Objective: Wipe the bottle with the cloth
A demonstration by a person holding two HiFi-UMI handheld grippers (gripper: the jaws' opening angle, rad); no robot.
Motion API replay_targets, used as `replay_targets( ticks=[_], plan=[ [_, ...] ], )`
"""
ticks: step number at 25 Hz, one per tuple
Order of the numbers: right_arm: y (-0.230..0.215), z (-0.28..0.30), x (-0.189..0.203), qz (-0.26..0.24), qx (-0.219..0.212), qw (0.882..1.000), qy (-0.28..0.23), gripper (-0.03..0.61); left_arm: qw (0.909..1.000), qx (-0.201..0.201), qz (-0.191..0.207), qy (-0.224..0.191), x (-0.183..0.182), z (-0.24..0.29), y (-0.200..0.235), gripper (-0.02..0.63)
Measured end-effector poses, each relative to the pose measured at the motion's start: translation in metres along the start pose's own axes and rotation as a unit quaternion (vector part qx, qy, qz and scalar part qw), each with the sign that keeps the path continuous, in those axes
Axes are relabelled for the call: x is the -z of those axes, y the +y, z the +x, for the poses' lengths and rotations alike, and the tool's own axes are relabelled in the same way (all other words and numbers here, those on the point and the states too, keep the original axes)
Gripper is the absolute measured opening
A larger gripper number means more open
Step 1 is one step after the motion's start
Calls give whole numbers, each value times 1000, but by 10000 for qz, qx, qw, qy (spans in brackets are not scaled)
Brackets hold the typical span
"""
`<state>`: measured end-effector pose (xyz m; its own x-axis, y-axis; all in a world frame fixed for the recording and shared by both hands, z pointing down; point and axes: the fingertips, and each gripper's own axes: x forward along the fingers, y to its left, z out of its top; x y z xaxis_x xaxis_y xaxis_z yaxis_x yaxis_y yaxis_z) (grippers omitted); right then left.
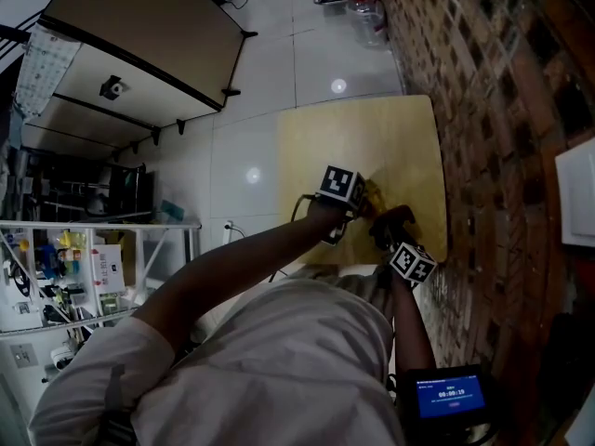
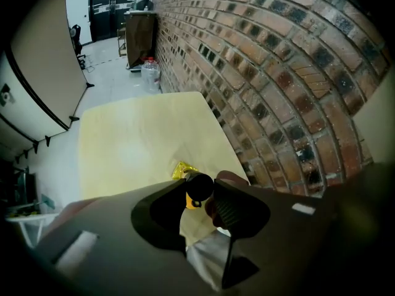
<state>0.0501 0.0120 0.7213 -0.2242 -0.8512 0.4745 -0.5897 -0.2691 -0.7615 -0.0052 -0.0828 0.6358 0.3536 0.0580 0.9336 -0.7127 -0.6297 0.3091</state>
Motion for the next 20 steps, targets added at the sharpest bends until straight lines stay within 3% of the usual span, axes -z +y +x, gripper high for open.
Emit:
replay_targets(
  ticks=[5,11,16,20],
  plan=[
    [6,8,4,-60,-70,9999,138,87,9992,11,317,-225,-13,-6,-4,152],
    [11,13,10,-165,-27,9994,294,87,9972,157,561,-460,-8,-15,-8,191],
    [11,8,13,-166,-15,9995,277,87,9925,-185,1120,-444,24,-30,6,240],
    [14,3,12,-212,-20,9993,294,87,9864,-450,1566,-223,42,-10,18,266]
  ],
)
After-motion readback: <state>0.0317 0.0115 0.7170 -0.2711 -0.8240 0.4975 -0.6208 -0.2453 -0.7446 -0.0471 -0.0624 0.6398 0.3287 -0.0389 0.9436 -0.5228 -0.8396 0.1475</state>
